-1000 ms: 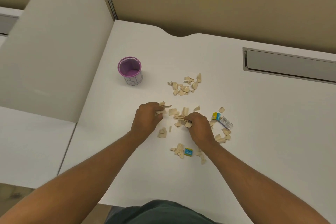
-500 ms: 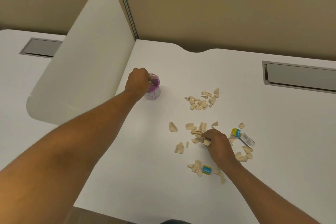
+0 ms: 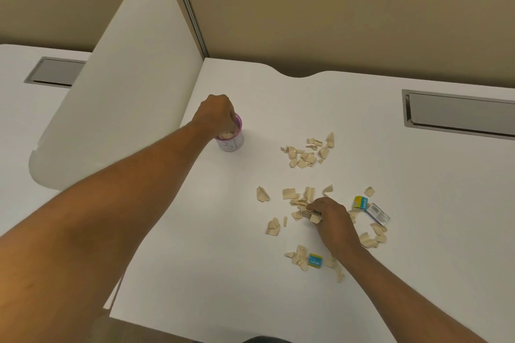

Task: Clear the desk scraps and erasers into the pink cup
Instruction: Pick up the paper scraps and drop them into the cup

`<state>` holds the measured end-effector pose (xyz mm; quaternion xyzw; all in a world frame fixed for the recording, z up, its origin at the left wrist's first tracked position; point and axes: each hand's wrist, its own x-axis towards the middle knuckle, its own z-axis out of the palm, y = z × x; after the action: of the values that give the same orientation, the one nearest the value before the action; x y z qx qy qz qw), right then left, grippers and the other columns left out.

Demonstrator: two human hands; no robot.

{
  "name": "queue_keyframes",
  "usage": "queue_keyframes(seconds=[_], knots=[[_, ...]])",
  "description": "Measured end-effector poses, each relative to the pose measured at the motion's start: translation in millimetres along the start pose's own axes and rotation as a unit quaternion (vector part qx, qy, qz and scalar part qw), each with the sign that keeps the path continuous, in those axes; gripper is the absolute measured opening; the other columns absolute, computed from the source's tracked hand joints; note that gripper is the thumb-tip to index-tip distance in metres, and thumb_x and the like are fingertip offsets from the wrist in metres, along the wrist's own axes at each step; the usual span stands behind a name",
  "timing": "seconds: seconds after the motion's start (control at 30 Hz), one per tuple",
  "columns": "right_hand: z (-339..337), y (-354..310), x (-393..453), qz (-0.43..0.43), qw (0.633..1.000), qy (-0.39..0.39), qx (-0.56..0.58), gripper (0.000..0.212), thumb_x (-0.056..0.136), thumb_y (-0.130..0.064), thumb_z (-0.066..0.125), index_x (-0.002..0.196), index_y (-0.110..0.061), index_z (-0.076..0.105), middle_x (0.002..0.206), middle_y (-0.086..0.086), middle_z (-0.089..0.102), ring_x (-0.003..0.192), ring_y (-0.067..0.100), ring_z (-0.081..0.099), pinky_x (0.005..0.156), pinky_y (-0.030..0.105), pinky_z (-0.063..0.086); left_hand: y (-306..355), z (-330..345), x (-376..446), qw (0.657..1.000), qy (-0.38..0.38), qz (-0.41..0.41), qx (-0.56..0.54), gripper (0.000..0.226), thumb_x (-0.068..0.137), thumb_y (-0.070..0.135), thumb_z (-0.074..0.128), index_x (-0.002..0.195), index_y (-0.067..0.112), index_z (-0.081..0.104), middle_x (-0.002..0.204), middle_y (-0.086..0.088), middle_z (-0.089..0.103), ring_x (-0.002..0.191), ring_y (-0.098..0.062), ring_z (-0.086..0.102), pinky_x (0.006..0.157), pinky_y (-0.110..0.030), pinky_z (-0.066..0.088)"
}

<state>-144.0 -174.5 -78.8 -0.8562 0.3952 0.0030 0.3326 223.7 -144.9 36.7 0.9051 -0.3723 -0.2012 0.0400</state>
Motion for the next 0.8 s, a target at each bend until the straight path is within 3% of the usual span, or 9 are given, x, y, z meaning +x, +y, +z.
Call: queue_keyframes(seconds=[0.23, 0.33, 0.4, 0.5, 0.53, 0.6, 0.67, 0.8], knots=[[-5.1, -1.3, -2.5, 0.002, 1.0, -0.001, -0.007, 0.037, 0.084, 0.007, 0.069, 0.117, -0.009, 0.075, 0.115, 0.006, 0.072, 0.105, 0.022, 0.067, 0.09, 0.019, 0.045, -5.2, -4.9, -14.1, 0.994, 0.102, 0.017, 0.019, 0.028, 0.092, 0.012, 0.063, 0.114, 0.02, 0.079, 0.121, -0.009, 0.074, 0.104, -0.035, 0.07, 0.08, -0.039, 0.055], [-10.6, -1.9, -3.3, 0.023, 0.999, 0.011, 0.023, 0.031, 0.085, 0.002, 0.073, 0.114, -0.009, 0.076, 0.112, 0.005, 0.073, 0.101, 0.02, 0.067, 0.086, 0.017, 0.042, -6.0, 9.5, -43.4, 0.988, 0.142, 0.031, -0.052, 0.023, 0.093, 0.02, 0.057, 0.098, 0.021, 0.079, 0.097, -0.005, 0.078, 0.088, -0.033, 0.072, 0.071, -0.033, 0.053], [-16.7, -4.4, -3.9, 0.044, 0.996, 0.029, 0.067, 0.023, 0.085, -0.007, 0.079, 0.107, -0.011, 0.078, 0.102, 0.002, 0.074, 0.088, 0.014, 0.065, 0.079, 0.018, 0.044, -12.1, 39.6, -74.0, 0.985, 0.148, 0.074, -0.055, 0.02, 0.095, 0.029, 0.058, 0.092, 0.02, 0.076, 0.086, -0.001, 0.077, 0.081, -0.032, 0.072, 0.066, -0.031, 0.05], [-26.8, -9.6, -3.8, 0.072, 0.986, 0.039, 0.143, 0.017, 0.083, -0.014, 0.082, 0.099, -0.019, 0.081, 0.088, -0.011, 0.075, 0.075, 0.0, 0.062, 0.067, 0.017, 0.046, -31.0, 100.4, -114.1, 0.984, 0.102, 0.142, -0.029, 0.029, 0.098, 0.039, 0.063, 0.116, 0.02, 0.076, 0.121, -0.001, 0.076, 0.112, -0.028, 0.071, 0.086, -0.035, 0.054], [-30.4, -13.4, -2.8, 0.082, 0.983, 0.037, 0.162, 0.019, 0.084, -0.014, 0.081, 0.101, -0.02, 0.081, 0.089, -0.015, 0.075, 0.076, -0.003, 0.062, 0.065, 0.011, 0.045, -38.9, 120.3, -121.8, 0.986, 0.064, 0.154, -0.008, 0.039, 0.1, 0.042, 0.062, 0.129, 0.019, 0.071, 0.14, -0.005, 0.068, 0.129, -0.031, 0.063, 0.099, -0.04, 0.052], [-38.0, -27.4, 3.1, 0.081, 0.979, 0.042, 0.182, 0.022, 0.084, -0.017, 0.081, 0.106, -0.021, 0.081, 0.094, -0.019, 0.075, 0.081, -0.013, 0.063, 0.064, 0.003, 0.046, -54.7, 154.6, -133.4, 0.988, 0.0, 0.144, 0.056, 0.062, 0.103, 0.058, 0.049, 0.156, 0.025, 0.048, 0.171, -0.006, 0.032, 0.157, -0.033, 0.032, 0.123, -0.051, 0.033], [-47.3, -51.7, 14.5, 0.057, 0.977, 0.047, 0.198, 0.022, 0.083, -0.021, 0.084, 0.105, -0.023, 0.081, 0.097, -0.02, 0.076, 0.085, -0.017, 0.063, 0.068, -0.001, 0.045, -66.7, 179.0, -140.7, 0.988, -0.028, 0.121, 0.095, 0.078, 0.1, 0.075, 0.03, 0.166, 0.035, 0.018, 0.178, 0.002, 0.001, 0.164, -0.033, 0.004, 0.128, -0.06, 0.016], [-64.3, -118.4, 53.8, -0.035, 0.977, 0.022, 0.209, 0.007, 0.086, -0.037, 0.079, 0.087, -0.03, 0.081, 0.084, -0.015, 0.077, 0.088, -0.003, 0.069, 0.074, 0.006, 0.049, -74.7, 201.2, -141.9, 0.986, -0.057, 0.124, 0.091, 0.1, 0.087, 0.094, 0.014, 0.165, 0.038, -0.013, 0.174, 0.004, -0.026, 0.161, -0.035, -0.021, 0.125, -0.07, -0.003]])
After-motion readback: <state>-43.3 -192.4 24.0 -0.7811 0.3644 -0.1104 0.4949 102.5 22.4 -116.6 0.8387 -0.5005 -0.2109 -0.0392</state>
